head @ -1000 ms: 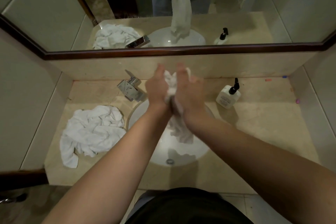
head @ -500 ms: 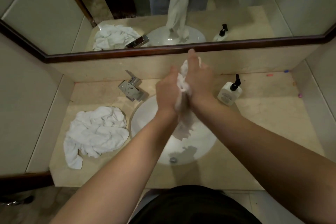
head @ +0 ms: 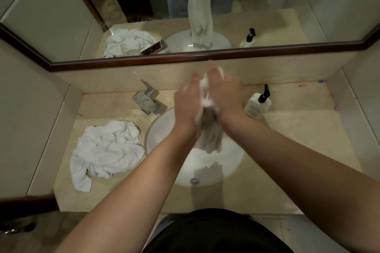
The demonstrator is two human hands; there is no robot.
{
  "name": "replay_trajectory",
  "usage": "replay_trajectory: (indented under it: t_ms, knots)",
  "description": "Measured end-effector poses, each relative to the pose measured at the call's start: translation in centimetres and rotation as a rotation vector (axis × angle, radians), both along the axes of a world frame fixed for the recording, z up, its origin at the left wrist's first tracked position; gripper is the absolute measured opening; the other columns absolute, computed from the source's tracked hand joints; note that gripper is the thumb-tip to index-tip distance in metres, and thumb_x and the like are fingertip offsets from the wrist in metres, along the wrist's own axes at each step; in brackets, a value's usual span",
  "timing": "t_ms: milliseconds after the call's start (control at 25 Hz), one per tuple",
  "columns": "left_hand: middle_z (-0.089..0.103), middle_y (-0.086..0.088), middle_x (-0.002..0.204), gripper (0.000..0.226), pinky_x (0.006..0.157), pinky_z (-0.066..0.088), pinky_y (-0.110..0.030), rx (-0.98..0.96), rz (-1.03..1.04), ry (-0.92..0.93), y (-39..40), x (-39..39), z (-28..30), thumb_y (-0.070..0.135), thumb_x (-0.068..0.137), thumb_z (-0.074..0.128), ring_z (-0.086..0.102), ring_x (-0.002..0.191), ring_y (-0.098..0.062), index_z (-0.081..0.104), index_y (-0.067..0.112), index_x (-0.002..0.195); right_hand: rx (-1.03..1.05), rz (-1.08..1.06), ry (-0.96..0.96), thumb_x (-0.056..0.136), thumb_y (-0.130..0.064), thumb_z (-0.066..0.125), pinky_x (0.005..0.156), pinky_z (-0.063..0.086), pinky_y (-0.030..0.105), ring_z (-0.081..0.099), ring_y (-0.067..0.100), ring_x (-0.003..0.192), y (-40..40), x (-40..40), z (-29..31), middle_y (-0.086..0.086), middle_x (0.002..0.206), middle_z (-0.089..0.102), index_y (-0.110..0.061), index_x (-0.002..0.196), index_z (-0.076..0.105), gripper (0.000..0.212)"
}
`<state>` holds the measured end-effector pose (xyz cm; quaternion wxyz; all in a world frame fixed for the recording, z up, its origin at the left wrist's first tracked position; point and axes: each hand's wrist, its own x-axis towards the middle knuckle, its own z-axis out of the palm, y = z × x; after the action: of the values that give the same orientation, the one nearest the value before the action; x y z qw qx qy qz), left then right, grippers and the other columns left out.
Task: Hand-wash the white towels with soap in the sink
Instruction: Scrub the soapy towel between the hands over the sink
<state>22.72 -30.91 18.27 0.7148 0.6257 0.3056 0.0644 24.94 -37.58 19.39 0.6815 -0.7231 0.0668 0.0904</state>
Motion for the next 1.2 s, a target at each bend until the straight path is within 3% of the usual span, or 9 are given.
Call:
replay_trajectory:
  t_ms: [80,200,280,440,600,760,920,1080,1200]
  knots:
    - [0.063,0.006,0.051,0.050,0.058,0.048,-0.022,0.054,0.007,-0.021,-0.5,-0.2,0.0,0.039,0.104,0.047,0.060,0.053,-0.006,0.060,0.017,0.061,0.004,-0.025,0.039,0.099,-0.039,0.055,0.055,0.042,0.026,0.051,0.010,0.048,-0.1,0.3,0.1,-0.002,0.053,0.053,-0.017,0.058,0.051,0.046]
    - [0.057,0.005,0.049,0.052,0.063,0.045,-0.032,-0.065,0.107,0.040,0.3,-0.1,0.3,0.043,0.101,0.052,0.056,0.054,-0.015,0.055,0.019,0.055,-0.026,0.114,-0.040,0.100,-0.034,0.054,0.056,0.045,0.022,0.053,0.008,0.052,0.4,-1.3,-0.2,-0.002,0.056,0.055,-0.010,0.063,0.057,0.044]
    - [0.065,0.003,0.056,0.050,0.066,0.049,-0.033,-0.007,0.033,0.014,-0.1,-0.4,0.5,0.044,0.102,0.050,0.062,0.061,-0.016,0.062,0.018,0.061,0.002,0.028,-0.017,0.099,-0.037,0.056,0.056,0.046,0.032,0.053,0.012,0.050,0.3,-0.3,-0.2,-0.003,0.052,0.054,-0.014,0.059,0.054,0.046]
    - [0.061,-0.001,0.056,0.049,0.067,0.046,-0.035,-0.046,0.122,0.051,0.1,-0.4,1.0,0.041,0.100,0.055,0.057,0.061,-0.019,0.058,0.016,0.058,0.013,0.002,-0.012,0.098,-0.035,0.058,0.053,0.044,0.025,0.054,0.007,0.047,0.9,-0.8,-0.4,-0.003,0.050,0.057,-0.008,0.060,0.057,0.046]
    - [0.065,0.002,0.058,0.046,0.062,0.050,-0.026,0.011,0.019,0.013,-1.0,-1.3,1.0,0.041,0.103,0.049,0.062,0.058,-0.010,0.064,0.017,0.066,0.013,-0.031,0.024,0.099,-0.040,0.054,0.062,0.048,0.038,0.057,0.018,0.054,0.2,-0.1,-0.2,-0.001,0.052,0.057,-0.015,0.056,0.054,0.050]
    - [0.059,0.000,0.058,0.045,0.067,0.047,-0.032,-0.098,0.200,0.100,0.1,-0.8,1.2,0.044,0.099,0.055,0.057,0.063,-0.020,0.056,0.018,0.062,-0.044,0.062,-0.028,0.100,-0.033,0.053,0.058,0.043,0.026,0.052,0.001,0.047,0.8,-1.7,0.0,-0.003,0.054,0.055,-0.019,0.059,0.054,0.044]
    - [0.065,-0.001,0.079,0.037,0.077,0.052,-0.035,-0.108,0.070,0.087,-0.6,-1.8,0.6,0.048,0.101,0.049,0.062,0.075,-0.020,0.059,0.020,0.078,-0.019,-0.047,0.059,0.100,-0.040,0.051,0.080,0.053,0.041,0.068,0.023,0.075,1.0,-0.7,0.1,0.006,0.067,0.063,-0.020,0.061,0.055,0.044]
    - [0.067,-0.003,0.067,0.043,0.075,0.053,-0.035,-0.267,0.203,0.154,0.9,-1.4,0.5,0.050,0.096,0.057,0.066,0.072,-0.024,0.062,0.017,0.070,-0.024,0.064,0.011,0.100,-0.031,0.053,0.056,0.042,0.017,0.055,0.000,0.049,1.3,-2.5,-0.1,-0.001,0.057,0.058,-0.014,0.064,0.059,0.041]
    - [0.074,-0.009,0.075,0.048,0.079,0.055,-0.037,-0.184,0.056,0.090,0.7,-1.4,0.5,0.046,0.101,0.049,0.072,0.081,-0.027,0.070,0.008,0.079,0.005,-0.063,0.035,0.100,-0.035,0.052,0.073,0.053,0.037,0.067,0.021,0.069,1.3,-2.1,0.6,0.011,0.071,0.067,-0.015,0.068,0.061,0.038]
